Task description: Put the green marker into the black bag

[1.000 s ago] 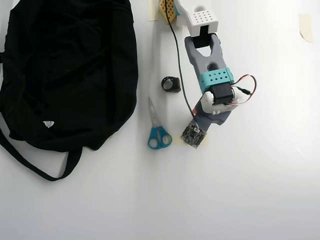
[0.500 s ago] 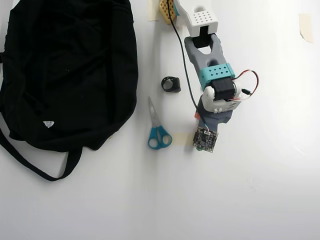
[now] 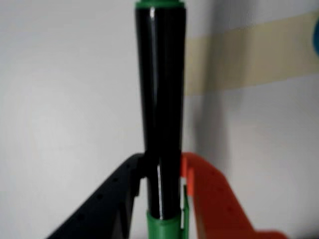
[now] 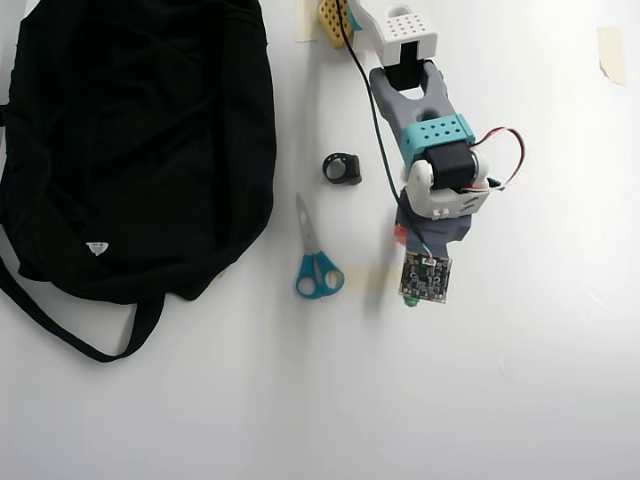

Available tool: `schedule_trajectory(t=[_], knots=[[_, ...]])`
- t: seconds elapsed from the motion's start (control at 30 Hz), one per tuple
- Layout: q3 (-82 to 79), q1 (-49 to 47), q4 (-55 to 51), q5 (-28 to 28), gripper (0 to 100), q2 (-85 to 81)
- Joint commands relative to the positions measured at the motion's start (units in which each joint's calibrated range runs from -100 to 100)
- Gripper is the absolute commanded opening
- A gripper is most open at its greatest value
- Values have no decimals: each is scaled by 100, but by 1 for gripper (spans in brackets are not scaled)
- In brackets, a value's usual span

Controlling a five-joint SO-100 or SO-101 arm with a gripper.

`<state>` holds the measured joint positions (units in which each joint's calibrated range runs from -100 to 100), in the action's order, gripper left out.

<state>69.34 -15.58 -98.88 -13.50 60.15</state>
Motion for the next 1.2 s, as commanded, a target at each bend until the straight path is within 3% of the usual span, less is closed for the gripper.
schedule_trajectory(t=[0.0,0.33,0.67,1.17], knots=[[-528,-6,-77,139,2,-1036],[-2487,249,-60,564,2,-2687],[-3421,496,-51,742,2,-3700],[-5766,840,-51,496,2,-5965]])
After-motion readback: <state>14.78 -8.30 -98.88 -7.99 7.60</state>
